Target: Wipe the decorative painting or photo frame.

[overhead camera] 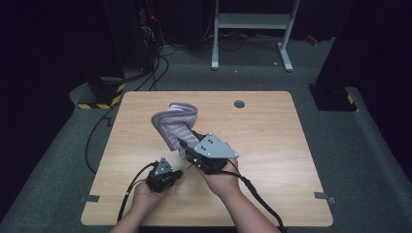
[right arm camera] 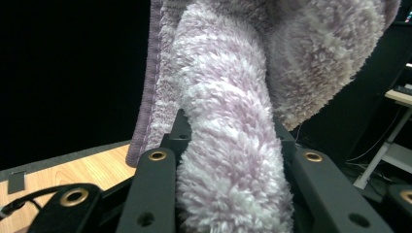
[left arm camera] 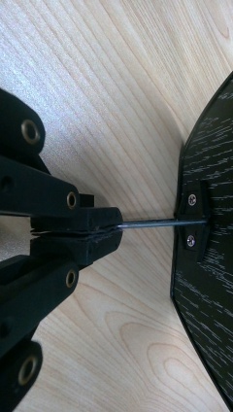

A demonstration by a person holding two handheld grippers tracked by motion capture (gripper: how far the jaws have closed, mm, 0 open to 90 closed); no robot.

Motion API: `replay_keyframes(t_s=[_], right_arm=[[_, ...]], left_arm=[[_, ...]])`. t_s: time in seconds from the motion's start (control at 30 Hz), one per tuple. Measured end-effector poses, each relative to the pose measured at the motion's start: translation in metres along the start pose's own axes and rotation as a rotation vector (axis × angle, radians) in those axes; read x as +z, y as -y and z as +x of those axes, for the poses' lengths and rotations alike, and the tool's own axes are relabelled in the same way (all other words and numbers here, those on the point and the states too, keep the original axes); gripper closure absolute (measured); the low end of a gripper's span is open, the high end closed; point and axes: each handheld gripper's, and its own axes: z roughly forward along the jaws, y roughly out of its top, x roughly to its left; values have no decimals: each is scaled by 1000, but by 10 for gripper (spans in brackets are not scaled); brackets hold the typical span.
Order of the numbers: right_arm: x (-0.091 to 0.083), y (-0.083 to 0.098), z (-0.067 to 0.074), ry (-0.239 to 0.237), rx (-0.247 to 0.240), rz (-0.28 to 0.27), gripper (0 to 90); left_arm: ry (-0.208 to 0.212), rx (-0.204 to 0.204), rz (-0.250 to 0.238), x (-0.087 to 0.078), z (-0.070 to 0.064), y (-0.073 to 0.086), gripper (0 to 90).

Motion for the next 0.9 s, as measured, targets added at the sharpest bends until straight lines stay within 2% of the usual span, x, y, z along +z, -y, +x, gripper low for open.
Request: replay_keyframes(t_s=[0.2, 0.3, 0.43, 0.57, 0.8, 0.9], right_arm=[[-17, 20, 3, 11, 7, -17, 659], [-27, 36, 4, 9, 17, -14, 659], [-33, 60, 2, 4, 37, 41, 660], [-42, 85, 0, -1, 60, 60, 659], [-53, 102, -1, 4, 62, 98, 660], [-53, 103, -1, 2, 65, 101, 660]], left_arm=[[-7, 6, -2, 0, 0, 0, 880], [-9, 5, -1, 0, -1, 0, 880], [-8, 5, 2, 0, 0, 0, 878], [-12, 8, 1, 0, -1, 0, 878], [-19, 3, 3, 1, -1, -1, 879], [-21, -2, 1, 1, 0, -2, 880]])
